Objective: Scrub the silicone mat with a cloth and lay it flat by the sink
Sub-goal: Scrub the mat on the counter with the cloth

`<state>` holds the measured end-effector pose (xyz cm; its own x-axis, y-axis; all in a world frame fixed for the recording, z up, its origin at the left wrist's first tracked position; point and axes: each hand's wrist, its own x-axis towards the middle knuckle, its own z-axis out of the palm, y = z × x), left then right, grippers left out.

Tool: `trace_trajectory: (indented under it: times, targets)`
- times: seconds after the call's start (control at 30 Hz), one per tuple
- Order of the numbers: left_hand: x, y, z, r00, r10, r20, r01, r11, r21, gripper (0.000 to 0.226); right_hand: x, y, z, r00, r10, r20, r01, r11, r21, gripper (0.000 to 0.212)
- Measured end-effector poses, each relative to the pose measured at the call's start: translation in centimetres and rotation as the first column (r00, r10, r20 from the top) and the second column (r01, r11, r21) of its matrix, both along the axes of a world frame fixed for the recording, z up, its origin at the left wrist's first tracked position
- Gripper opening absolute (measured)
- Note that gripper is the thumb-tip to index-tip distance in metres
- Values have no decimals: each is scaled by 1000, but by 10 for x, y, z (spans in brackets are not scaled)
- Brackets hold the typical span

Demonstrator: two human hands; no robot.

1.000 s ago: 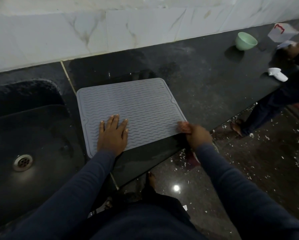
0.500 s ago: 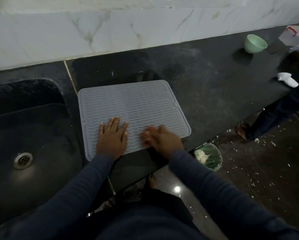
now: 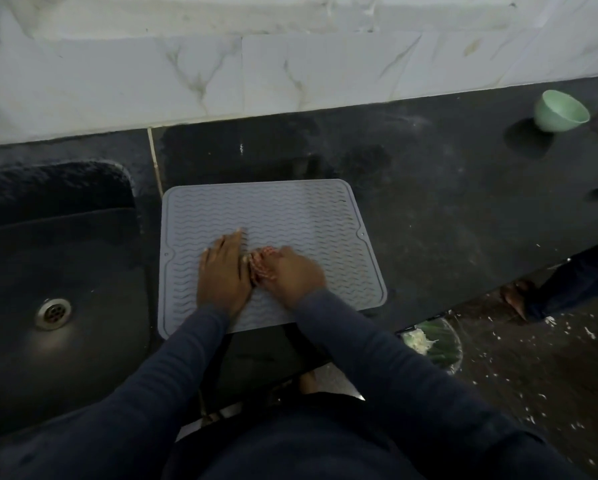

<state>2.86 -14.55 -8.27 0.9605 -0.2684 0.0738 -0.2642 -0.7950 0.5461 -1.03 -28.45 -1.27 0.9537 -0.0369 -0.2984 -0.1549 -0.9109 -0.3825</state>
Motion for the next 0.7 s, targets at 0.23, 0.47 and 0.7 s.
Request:
trace_trajectory:
  times: [0.23, 0.47, 0.7]
  targets:
    - [-1, -2, -11, 999, -23, 48, 13, 982, 190, 50, -1, -168, 9, 919, -388, -70, 363, 902, -233, 67]
    - [-2, -3, -5, 1000, 1, 6, -2, 983, 183, 56, 48, -50, 1, 996, 20, 91, -20, 1000, -3, 42]
    - [-2, -5, -3, 1000, 17, 9, -19, 977, 211, 55, 44, -104, -19, 992, -78, -100, 95, 980, 174, 60]
